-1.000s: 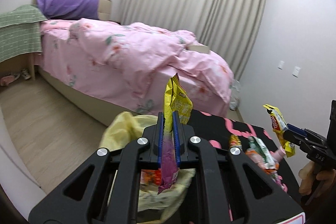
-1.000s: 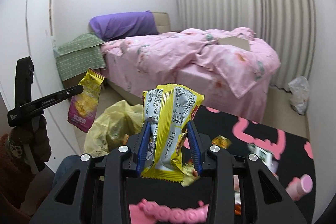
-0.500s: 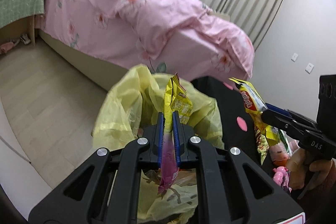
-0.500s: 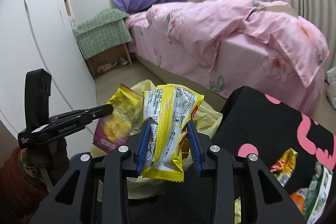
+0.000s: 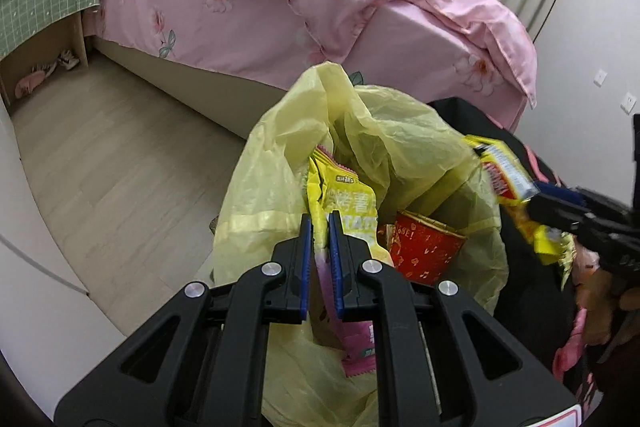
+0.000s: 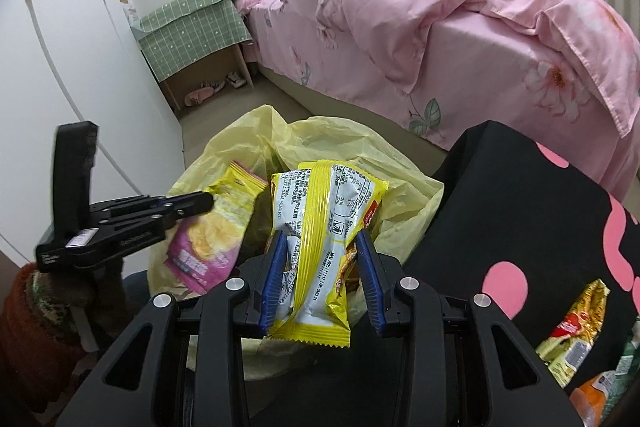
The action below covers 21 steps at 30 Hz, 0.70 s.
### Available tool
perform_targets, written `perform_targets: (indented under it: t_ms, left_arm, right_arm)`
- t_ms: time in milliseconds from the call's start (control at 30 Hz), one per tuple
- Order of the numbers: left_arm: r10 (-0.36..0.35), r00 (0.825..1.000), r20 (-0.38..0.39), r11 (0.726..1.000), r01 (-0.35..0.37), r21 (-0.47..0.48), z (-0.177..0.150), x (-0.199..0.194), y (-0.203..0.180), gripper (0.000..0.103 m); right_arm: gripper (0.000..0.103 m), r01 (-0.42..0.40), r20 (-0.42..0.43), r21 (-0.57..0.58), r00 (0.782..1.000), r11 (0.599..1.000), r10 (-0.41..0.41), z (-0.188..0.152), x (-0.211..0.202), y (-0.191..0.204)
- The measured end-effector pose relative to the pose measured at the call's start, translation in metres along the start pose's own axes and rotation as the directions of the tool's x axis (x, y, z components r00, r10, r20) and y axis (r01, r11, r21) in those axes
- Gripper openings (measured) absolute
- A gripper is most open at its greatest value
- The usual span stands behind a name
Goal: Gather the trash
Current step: 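Carry both items over the yellow trash bag and open the left tool, then open the right tool to drop the yellow chip bag into the trash bag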
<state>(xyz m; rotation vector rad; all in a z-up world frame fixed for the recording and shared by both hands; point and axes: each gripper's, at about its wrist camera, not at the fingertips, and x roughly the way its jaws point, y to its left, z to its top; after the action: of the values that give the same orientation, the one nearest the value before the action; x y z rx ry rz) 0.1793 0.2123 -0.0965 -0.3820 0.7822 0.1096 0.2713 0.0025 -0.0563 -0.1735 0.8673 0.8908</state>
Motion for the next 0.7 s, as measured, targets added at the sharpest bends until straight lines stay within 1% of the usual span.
perform_targets:
  t_ms: [100, 133, 167, 200, 233, 267, 333, 367, 400, 500, 600, 700]
  left_arm:
    - [-0.056, 0.998, 0.019, 0.998, 0.057, -0.030, 0.000, -0.010, 0.002, 0.009]
    - [-0.076, 0.997, 0.019, 0.996, 0.076, -0.048, 0.001, -0.013, 0.003, 0.012]
    - [-0.116, 0.993, 0.018, 0.990, 0.117, -0.077, 0.002, -0.018, 0.005, 0.023]
    - [-0.146, 0.989, 0.027, 0.984, 0.148, -0.095, 0.002, -0.024, 0.005, 0.039]
    - [-0.157, 0.987, 0.039, 0.982, 0.160, -0.103, 0.003, -0.028, 0.005, 0.045]
    - [-0.159, 0.986, 0.055, 0.981, 0.164, -0.108, 0.005, -0.032, 0.004, 0.047]
    - [-0.143, 0.986, 0.087, 0.982, 0.152, -0.111, 0.008, -0.043, 0.004, 0.050]
    - [-0.132, 0.986, 0.100, 0.983, 0.143, -0.113, 0.010, -0.047, 0.005, 0.053]
    - [-0.113, 0.986, 0.120, 0.985, 0.127, -0.118, 0.011, -0.051, 0.005, 0.056]
    - [-0.053, 0.985, 0.166, 0.988, 0.075, -0.132, 0.014, -0.062, 0.007, 0.061]
    - [-0.035, 0.982, 0.184, 0.988, 0.062, -0.144, 0.014, -0.066, 0.008, 0.062]
    - [-0.040, 0.980, 0.194, 0.985, 0.072, -0.159, 0.013, -0.070, 0.009, 0.062]
  right_arm:
    - [0.036, -0.021, 0.004, -0.001, 1.000, 1.000, 0.021, 0.002, 0.007, 0.002]
    - [0.040, -0.031, 0.006, -0.002, 0.999, 1.000, 0.031, 0.003, 0.009, 0.004]
    - [0.044, -0.033, 0.008, 0.002, 0.999, 0.999, 0.033, 0.003, 0.010, 0.004]
    - [0.046, -0.038, 0.010, 0.007, 0.999, 0.999, 0.038, 0.004, 0.010, 0.005]
    - [0.048, -0.050, 0.015, 0.013, 0.999, 0.999, 0.050, 0.005, 0.010, 0.005]
    - [0.051, -0.052, 0.017, 0.016, 0.999, 0.999, 0.052, 0.006, 0.011, 0.005]
    - [0.052, -0.046, 0.020, 0.015, 0.999, 0.999, 0.046, 0.006, 0.010, 0.005]
    - [0.052, -0.042, 0.025, 0.014, 0.999, 0.999, 0.042, 0.005, 0.009, 0.006]
    - [0.053, -0.037, 0.032, 0.013, 0.999, 0.999, 0.036, 0.005, 0.007, 0.006]
    - [0.053, -0.026, 0.044, 0.016, 0.999, 1.000, 0.026, 0.002, -0.002, 0.004]
    - [0.053, -0.026, 0.063, 0.021, 0.998, 0.999, 0.025, 0.000, -0.014, 0.001]
    - [0.054, -0.037, 0.104, 0.013, 0.994, 0.999, 0.035, 0.001, -0.028, 0.000]
